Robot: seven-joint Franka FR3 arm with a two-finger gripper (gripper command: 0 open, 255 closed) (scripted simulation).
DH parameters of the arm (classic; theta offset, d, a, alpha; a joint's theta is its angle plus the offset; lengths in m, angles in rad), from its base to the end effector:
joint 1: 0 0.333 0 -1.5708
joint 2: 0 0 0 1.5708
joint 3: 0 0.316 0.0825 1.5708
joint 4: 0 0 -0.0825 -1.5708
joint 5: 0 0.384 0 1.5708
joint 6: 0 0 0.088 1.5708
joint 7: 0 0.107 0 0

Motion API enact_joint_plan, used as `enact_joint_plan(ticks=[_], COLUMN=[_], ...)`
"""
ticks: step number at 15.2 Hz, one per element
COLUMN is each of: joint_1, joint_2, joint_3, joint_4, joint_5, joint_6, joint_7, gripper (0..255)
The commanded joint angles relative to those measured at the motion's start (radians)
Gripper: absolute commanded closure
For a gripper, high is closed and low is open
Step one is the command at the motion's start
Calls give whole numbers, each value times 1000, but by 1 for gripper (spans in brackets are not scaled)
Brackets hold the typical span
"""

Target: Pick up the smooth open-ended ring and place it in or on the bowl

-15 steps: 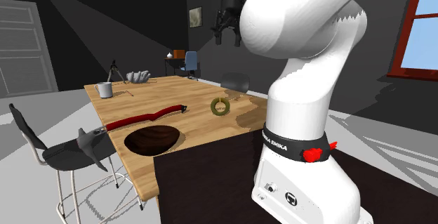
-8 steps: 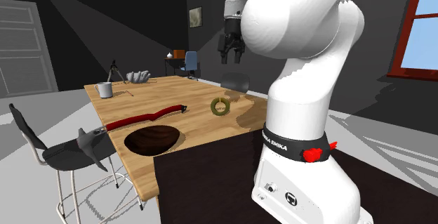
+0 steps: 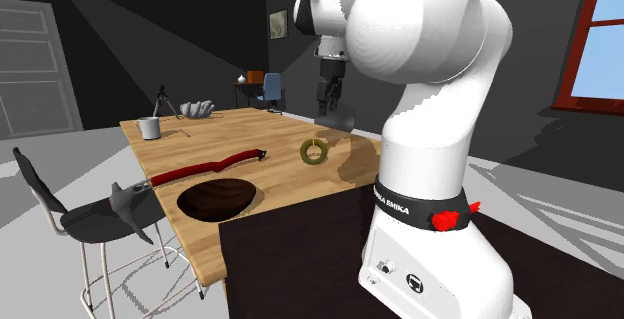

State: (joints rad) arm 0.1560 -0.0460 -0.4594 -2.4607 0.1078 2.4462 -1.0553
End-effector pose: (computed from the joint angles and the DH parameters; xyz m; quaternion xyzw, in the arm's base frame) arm 0.4544 -0.1415 0.3139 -0.9433 -0.3285 -0.0385 0.0271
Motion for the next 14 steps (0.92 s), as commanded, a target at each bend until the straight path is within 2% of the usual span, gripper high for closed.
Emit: enact_joint_plan(ticks=[1,4,7,10,14], joint_1=[10,-11,-56,-106,-119], joint_2=[102,239,367,486,526], joint_3=[-5,23,77,135,157], joint_4=[54,137,231,334,347], joint_5=[80,194,280,331,355], joint_6=[39,79,106,124,150], joint_7=[-128,-303,-452,-571,-590], gripper=[0,0,0,0,0])
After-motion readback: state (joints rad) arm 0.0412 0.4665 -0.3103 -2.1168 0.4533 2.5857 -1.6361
